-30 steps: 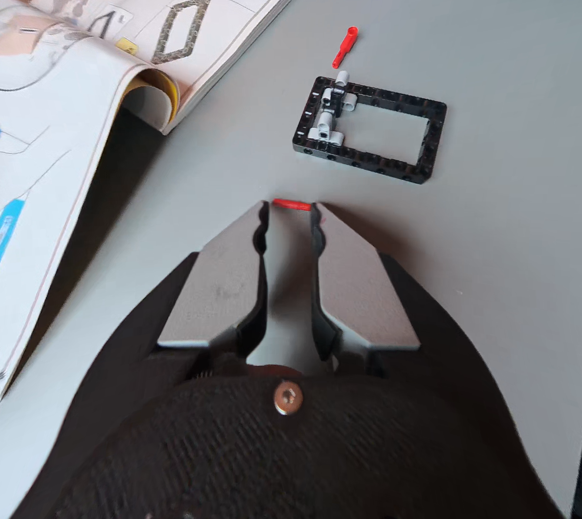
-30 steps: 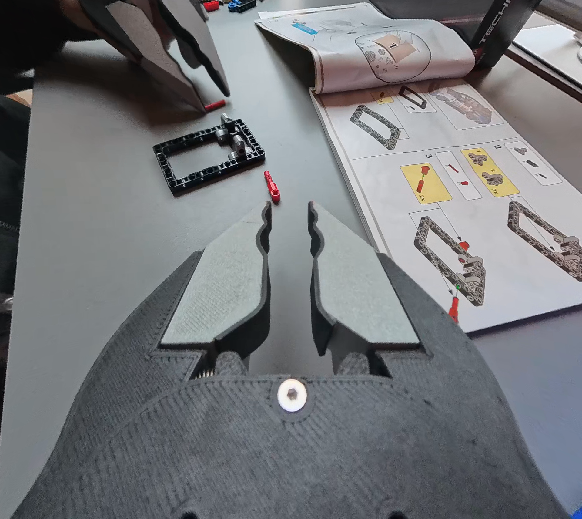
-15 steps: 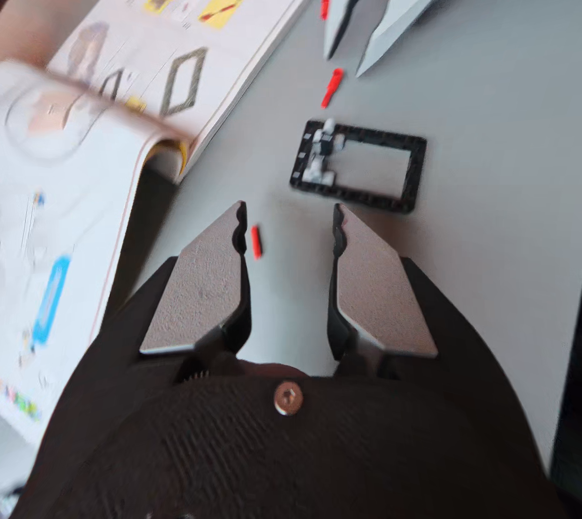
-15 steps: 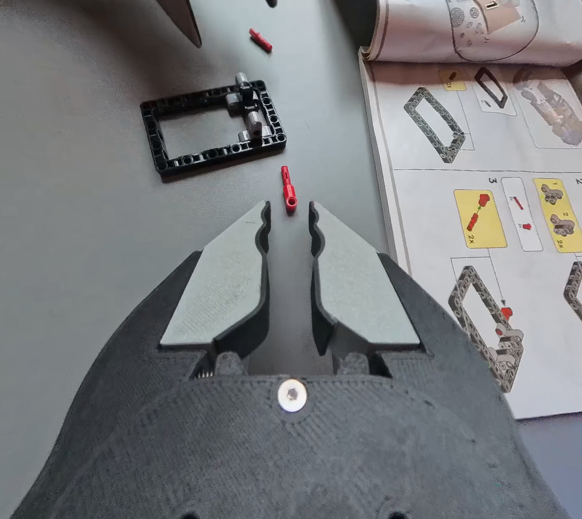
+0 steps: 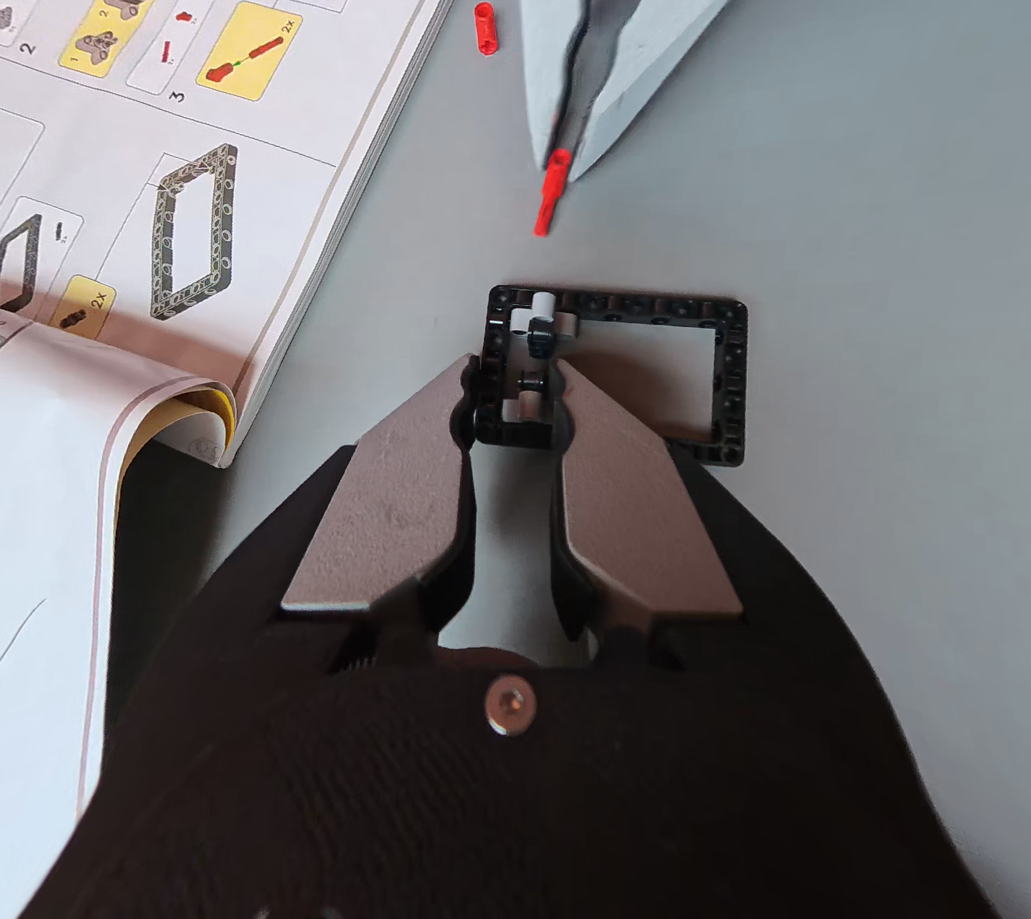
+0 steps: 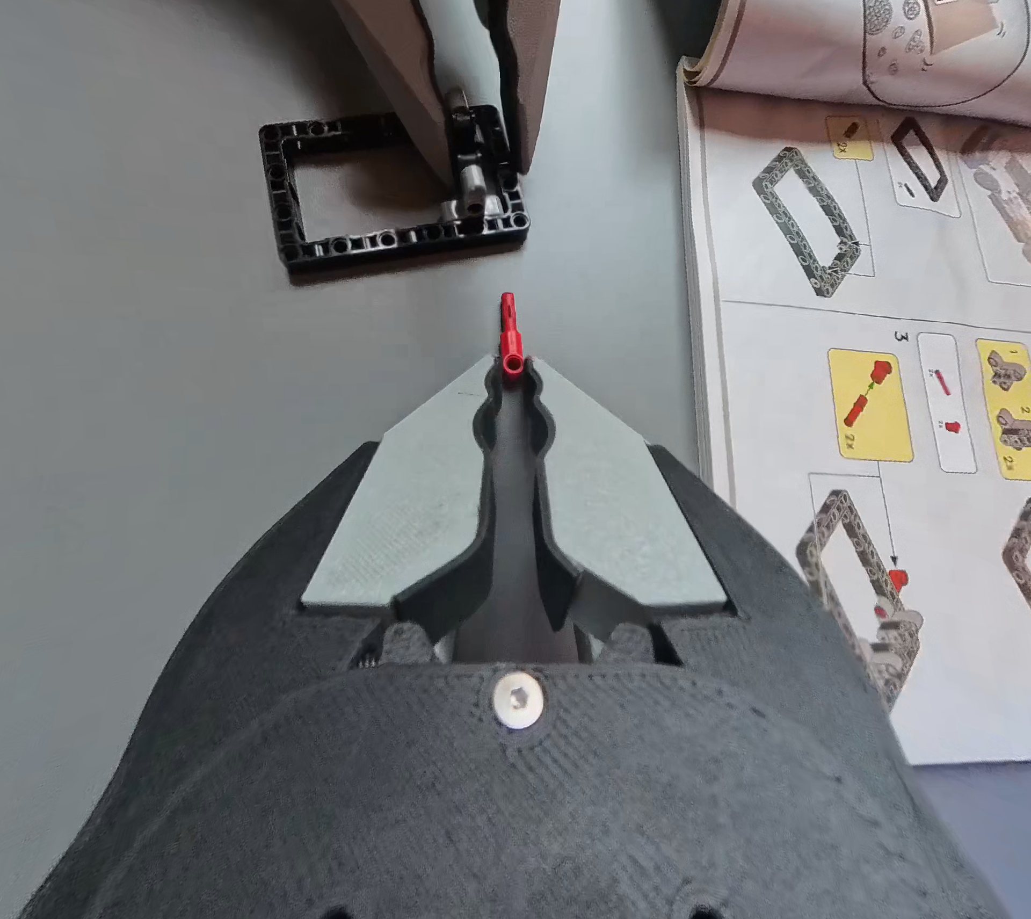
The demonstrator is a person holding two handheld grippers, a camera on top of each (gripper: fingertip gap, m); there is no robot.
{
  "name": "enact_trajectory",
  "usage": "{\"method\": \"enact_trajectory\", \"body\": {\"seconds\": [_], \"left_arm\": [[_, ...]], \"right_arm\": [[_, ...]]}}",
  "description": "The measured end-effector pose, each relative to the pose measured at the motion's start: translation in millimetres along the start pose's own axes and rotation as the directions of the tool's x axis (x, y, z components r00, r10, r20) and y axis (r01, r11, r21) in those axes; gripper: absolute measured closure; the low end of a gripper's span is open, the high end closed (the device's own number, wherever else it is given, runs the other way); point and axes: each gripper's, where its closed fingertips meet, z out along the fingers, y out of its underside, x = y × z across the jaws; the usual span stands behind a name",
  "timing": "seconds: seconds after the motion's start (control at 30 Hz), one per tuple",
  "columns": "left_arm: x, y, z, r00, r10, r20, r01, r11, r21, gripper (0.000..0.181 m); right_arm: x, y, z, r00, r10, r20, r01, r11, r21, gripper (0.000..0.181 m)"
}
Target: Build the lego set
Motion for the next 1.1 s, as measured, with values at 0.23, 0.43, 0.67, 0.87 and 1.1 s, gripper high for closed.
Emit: {"method": "enact_trajectory", "body": {"seconds": [0.23,0.43,0.67,0.87,1.1], "left_arm": [[3.6,-1.6,0.6,1.000,-0.013,-0.028,0.015,0.998,0.069,0.159],[9.1,-7.6,5.5,1.000,-0.001,-0.024,0.003,0.996,0.089,0.159],[12.0,-8.6,6.0,1.000,-0.005,-0.029,0.008,0.996,0.088,0.158],[18.1,-12.2,10.1,0.997,-0.001,-0.081,0.006,0.998,0.070,0.133],[17.2,-17.4,14.8,0.994,0.010,-0.108,-0.003,0.998,0.059,0.138]], "right_arm": [[-14.6,20.9,-46.9,0.994,0.030,-0.102,-0.021,0.996,0.082,0.177],[-12.0,11.4,-43.6,0.993,0.121,-0.010,-0.119,0.985,0.125,0.177],[-20.1,4.2,-27.4,0.997,0.054,0.049,-0.058,0.995,0.085,0.177],[-24.4,-3.3,-17.8,0.994,0.041,0.103,-0.049,0.996,0.076,0.177],[-20.9,0.7,-5.8,0.992,0.032,0.124,-0.028,0.999,-0.037,0.177]]}}
